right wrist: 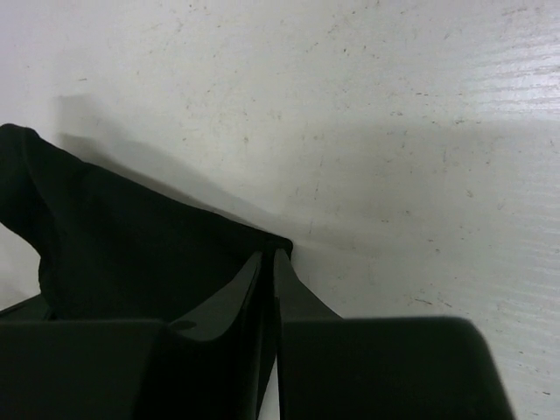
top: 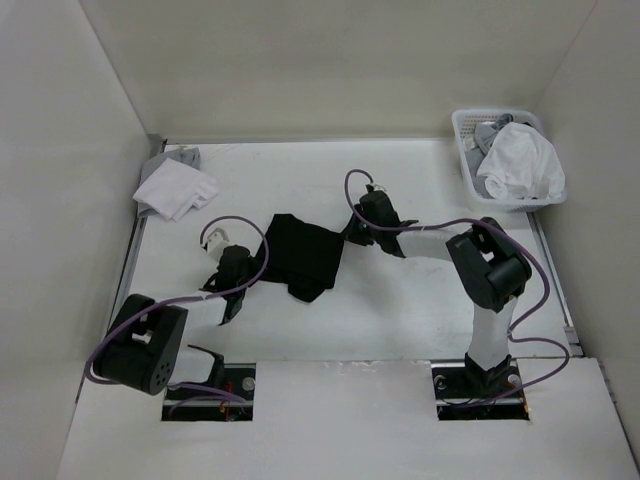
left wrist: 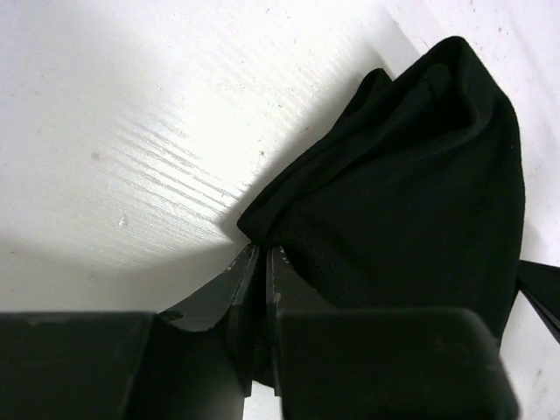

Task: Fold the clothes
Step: Fold the tank top

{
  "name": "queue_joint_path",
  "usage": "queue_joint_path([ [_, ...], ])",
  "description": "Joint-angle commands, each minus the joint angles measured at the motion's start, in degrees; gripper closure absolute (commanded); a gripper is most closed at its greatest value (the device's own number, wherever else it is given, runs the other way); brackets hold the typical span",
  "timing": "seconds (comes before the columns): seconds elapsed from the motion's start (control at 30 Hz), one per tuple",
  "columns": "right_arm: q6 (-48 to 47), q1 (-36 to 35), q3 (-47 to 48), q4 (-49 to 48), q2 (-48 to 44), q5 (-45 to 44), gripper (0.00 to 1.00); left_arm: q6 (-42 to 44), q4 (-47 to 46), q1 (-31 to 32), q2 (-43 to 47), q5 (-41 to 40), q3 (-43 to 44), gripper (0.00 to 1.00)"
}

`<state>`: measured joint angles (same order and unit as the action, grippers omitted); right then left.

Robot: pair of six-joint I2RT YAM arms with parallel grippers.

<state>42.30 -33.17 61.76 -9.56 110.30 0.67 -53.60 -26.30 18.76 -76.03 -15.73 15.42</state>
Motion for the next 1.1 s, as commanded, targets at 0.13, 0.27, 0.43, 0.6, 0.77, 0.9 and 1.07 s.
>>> queue_joint_path([
  [0.13, 1.38, 1.57, -2.51, -4.50, -2.19, -1.63, 0.95, -1.59, 4.32, -1.58, 9.74, 1.93, -3.81, 0.98],
  [0.27, 2.17, 2.01, -3.92, -4.85, -3.16, -2.42, 0.96, -2.64, 9.68, -2.90, 17.22, 1.93, -5.57, 0.98],
  [0.43, 3.57, 2.10, -5.07, -6.26, -3.60, -3.21, 0.97, -4.31, 14.61, -2.38, 19.69, 2.54, -5.75, 0.96],
  [0.6, 3.75, 2.01, -4.81, -7.14, -4.13, -2.34, 0.89, -5.90, 15.06, -1.93, 20.65, 2.28, -6.54, 0.82],
  [0.77, 3.49, 1.93, -3.92, -6.79, -5.09, -1.46, 0.61, -5.11, 15.05, -2.64, 23.46, 2.54, -5.40, 0.66],
  [0.9, 2.87, 1.66, -6.99, -6.87, -11.23, -2.51, 0.50, -3.70, 17.77, -2.11, 29.08, 2.10, -4.87, 0.66],
  [1.07, 0.68, 0.79, -13.66, -6.96, -21.25, -4.88, 0.54, 2.17, 20.06, 3.23, 35.42, 0.96, -1.72, 0.76],
])
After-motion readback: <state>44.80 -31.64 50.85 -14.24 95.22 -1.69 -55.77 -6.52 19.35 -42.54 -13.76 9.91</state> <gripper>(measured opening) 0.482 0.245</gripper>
